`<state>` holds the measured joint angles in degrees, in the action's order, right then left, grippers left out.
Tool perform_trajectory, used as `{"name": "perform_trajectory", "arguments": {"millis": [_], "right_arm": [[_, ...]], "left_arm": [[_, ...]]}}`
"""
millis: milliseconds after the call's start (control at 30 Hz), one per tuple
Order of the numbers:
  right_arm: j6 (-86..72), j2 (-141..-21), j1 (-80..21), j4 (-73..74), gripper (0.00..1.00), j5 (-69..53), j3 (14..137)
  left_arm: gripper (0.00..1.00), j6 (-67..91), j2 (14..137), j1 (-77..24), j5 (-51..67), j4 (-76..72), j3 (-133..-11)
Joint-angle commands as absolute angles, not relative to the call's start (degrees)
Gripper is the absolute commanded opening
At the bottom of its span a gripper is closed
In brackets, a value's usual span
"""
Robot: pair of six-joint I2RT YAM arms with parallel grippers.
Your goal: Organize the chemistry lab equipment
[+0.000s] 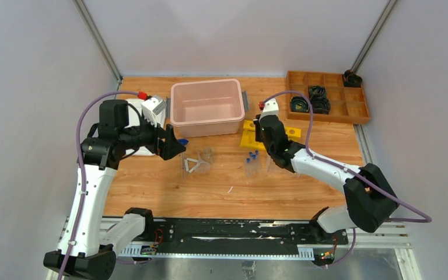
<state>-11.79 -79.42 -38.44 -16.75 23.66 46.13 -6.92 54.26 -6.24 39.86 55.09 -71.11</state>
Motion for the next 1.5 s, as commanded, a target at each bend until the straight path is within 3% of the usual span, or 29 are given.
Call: {"name": "perform_trajectory", "arguments": {"millis": [0, 500, 933, 1467], "right_arm": [[-10.05, -81.03, -37.38, -18.87, 0.0, 24.52, 47.37], [-9.92, -84.33, -37.03, -20.57, 0.0, 23.06, 46.27], [-8.94, -77.48, -36.99, -19.43, 0.0, 23.89, 47.15], [-8.6, -83.15, -36.69, -21.28, 0.0, 24.48, 48.1]], "left_arm": [[1.0, -7.37, 54.08, -6.59, 40.69, 55.11, -70.82], [1.0, -7.77, 54.12, -6.59, 40.35, 55.11, -71.06], [1.0, -7.82, 54.33, -6.6, 41.39, 55.11, -70.92], [1.0, -8.02, 54.13, -6.59, 40.78, 55.11, -71.03]]}}
